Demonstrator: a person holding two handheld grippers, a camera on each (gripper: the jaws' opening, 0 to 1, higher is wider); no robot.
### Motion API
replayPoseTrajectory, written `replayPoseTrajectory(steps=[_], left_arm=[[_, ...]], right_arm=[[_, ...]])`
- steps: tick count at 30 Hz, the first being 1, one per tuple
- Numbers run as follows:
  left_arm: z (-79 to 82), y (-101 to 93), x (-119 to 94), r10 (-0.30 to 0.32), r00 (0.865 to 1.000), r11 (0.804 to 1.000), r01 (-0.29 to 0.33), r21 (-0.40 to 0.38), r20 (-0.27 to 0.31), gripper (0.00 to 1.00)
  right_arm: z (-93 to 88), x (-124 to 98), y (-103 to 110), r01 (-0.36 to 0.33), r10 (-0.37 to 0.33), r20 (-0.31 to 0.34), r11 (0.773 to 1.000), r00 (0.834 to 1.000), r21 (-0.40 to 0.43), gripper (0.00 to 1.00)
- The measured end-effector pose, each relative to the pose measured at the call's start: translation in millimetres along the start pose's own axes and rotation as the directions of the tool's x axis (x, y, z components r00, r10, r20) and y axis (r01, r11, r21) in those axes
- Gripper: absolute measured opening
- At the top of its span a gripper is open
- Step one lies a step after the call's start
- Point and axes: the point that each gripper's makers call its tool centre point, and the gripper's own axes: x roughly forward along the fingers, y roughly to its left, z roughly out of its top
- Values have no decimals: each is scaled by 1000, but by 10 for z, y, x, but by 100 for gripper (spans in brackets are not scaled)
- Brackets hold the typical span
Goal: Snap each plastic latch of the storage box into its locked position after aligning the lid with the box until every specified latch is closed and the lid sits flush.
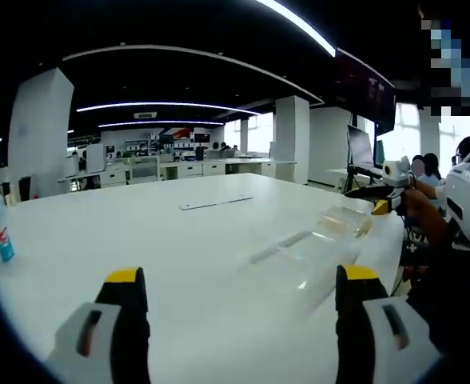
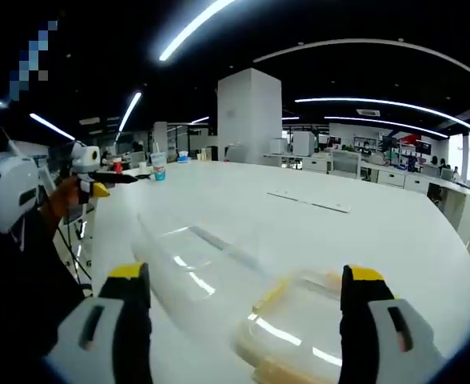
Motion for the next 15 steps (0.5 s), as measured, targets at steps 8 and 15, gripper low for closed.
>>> replayPoseTrajectory(steps=[8, 15], left_arm=[[-20, 22, -2, 3, 1000, 1000, -3, 0, -9, 99], [-44, 0, 2, -1, 1000, 1000, 1, 0, -18, 99]], right_arm=[[-2, 40, 22, -8, 8, -1, 1000, 1000, 0, 100], [17, 42, 11, -10, 10, -1, 1000, 1000, -7, 100]])
